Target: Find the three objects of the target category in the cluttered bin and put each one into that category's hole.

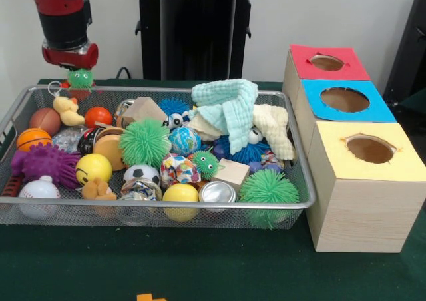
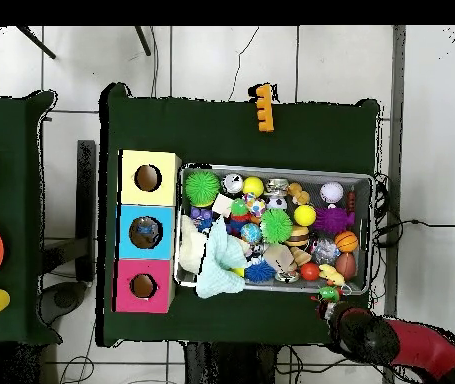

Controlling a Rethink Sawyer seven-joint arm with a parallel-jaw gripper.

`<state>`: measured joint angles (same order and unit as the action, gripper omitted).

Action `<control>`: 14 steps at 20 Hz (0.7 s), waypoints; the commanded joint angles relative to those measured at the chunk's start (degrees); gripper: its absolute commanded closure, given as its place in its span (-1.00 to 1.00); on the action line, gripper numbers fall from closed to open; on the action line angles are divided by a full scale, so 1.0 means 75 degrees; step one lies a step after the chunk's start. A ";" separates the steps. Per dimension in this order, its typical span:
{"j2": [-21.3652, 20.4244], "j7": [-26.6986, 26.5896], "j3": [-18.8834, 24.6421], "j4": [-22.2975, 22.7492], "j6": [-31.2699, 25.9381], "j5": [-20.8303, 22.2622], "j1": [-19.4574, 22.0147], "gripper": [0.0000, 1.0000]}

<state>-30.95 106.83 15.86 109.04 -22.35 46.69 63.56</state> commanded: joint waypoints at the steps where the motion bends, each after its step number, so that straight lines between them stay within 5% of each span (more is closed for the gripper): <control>1: 0.0412 0.0264 0.0001 -0.0465 0.0617 0.0461 -0.0596 1.00; 14: 0.0151 0.0001 -0.0057 -0.0225 0.0658 0.0411 -0.0293 1.00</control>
<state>-30.33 106.83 14.13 109.03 -22.04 47.14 60.88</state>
